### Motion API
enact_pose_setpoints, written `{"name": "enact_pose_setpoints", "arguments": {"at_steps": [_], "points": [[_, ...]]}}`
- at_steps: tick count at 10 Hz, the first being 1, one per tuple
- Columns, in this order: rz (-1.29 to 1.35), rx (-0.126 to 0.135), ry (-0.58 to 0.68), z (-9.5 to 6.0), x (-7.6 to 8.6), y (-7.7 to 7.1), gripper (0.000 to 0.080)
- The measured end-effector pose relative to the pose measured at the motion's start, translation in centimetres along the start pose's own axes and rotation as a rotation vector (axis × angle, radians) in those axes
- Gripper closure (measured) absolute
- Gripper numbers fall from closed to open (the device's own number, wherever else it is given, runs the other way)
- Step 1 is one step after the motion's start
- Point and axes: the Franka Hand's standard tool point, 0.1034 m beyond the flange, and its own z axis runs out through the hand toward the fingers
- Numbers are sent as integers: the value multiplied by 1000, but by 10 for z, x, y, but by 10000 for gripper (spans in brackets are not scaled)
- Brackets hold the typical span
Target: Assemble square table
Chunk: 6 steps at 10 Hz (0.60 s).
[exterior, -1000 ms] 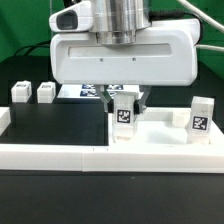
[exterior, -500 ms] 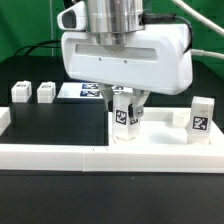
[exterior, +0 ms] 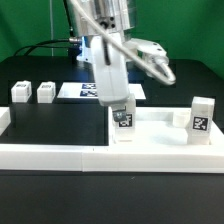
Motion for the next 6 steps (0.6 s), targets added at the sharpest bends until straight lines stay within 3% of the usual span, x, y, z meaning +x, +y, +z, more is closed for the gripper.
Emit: {"name": "enact_pose_setpoints", "arguments": {"at_steps": [2,3,4,5,6], "points": [[-30,0,1,0,0,0,509],[-75,8,7,1,-1,0,337],[-222,25,21,3,-4,2,217],[-492,24,30,1,-7,0,217],[-620,25,27,2,-12,0,164]]}}
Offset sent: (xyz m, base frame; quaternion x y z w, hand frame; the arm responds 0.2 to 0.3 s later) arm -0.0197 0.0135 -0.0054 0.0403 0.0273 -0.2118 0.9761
